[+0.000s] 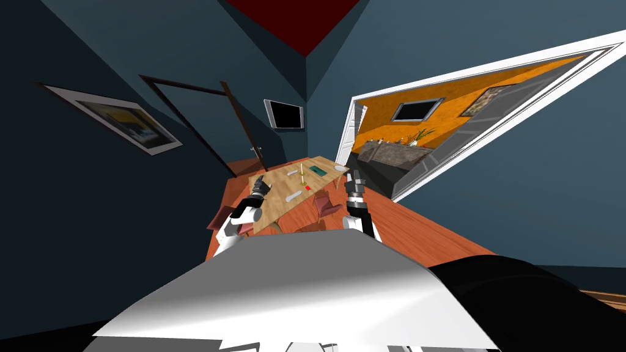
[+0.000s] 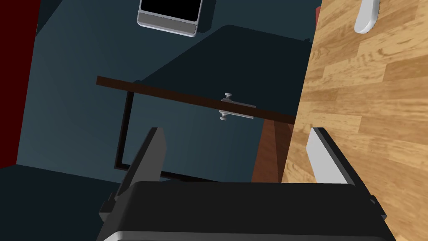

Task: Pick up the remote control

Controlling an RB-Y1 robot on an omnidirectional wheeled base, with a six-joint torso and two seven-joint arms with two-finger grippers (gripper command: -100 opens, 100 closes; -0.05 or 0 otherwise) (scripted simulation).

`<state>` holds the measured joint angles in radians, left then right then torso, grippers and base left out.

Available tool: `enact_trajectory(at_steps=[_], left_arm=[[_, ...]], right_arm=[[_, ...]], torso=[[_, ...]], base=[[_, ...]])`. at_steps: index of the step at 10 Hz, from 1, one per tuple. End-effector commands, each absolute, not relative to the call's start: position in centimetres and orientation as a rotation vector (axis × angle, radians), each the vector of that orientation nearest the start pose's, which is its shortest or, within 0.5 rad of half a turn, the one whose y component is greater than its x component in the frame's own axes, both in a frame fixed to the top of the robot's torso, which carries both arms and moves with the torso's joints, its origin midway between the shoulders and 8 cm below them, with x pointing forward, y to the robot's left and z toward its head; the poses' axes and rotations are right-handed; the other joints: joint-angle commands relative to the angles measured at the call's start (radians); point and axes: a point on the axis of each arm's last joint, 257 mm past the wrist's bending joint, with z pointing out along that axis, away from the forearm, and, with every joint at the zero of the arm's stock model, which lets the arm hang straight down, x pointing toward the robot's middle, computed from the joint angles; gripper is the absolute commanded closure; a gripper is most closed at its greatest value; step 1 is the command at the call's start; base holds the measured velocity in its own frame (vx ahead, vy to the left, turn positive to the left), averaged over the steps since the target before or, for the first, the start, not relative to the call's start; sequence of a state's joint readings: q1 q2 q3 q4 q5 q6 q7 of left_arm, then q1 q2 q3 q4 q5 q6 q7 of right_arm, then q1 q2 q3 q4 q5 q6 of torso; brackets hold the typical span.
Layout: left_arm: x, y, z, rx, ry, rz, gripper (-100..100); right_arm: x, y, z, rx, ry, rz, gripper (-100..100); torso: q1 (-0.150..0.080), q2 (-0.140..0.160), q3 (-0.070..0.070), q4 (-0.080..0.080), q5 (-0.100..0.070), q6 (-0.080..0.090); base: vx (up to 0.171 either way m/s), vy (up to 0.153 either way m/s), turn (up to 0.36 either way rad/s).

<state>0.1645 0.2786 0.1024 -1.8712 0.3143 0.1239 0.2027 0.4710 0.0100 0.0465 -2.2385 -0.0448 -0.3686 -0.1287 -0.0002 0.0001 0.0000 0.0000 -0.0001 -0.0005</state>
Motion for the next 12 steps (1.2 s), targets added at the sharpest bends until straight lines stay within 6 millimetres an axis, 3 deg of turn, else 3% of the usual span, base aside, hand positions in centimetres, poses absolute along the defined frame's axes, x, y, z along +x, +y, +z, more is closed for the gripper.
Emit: enact_trajectory(at_steps=[1, 3, 8, 12], left_arm=[[50.8, 34.7, -18.0, -1.429, 1.044, -1.331, -100], [50.8, 34.7, -18.8, -1.452, 1.062, -1.317, -100], [53.1, 35.8, -22.9, -1.636, 1.114, -1.275, -100], [53.3, 36.1, -25.5, -1.738, 1.158, -1.225, -100]], right_arm=[[37.6, -26.9, -1.1, 0.873, 0.639, 1.47, 0], [37.6, -26.9, -1.1, 0.873, 0.639, 1.47, 0], [37.6, -26.9, -1.1, 0.873, 0.639, 1.47, 0], [37.6, -26.9, -1.1, 0.873, 0.639, 1.47, 0]], torso=[[0.0, 0.0, 0.0, 0.0, 0.0, 0.0], [0.0, 0.0, 0.0, 0.0, 0.0, 0.0], [0.0, 0.0, 0.0, 0.0, 0.0, 0.0], [-0.001, -0.001, 0.0, 0.0, 0.0, 0.0]], base=[[-0.004, -0.006, -0.091], [-0.002, -0.002, -0.028], [0.001, -0.008, -0.086], [0.005, -0.009, -0.053]])
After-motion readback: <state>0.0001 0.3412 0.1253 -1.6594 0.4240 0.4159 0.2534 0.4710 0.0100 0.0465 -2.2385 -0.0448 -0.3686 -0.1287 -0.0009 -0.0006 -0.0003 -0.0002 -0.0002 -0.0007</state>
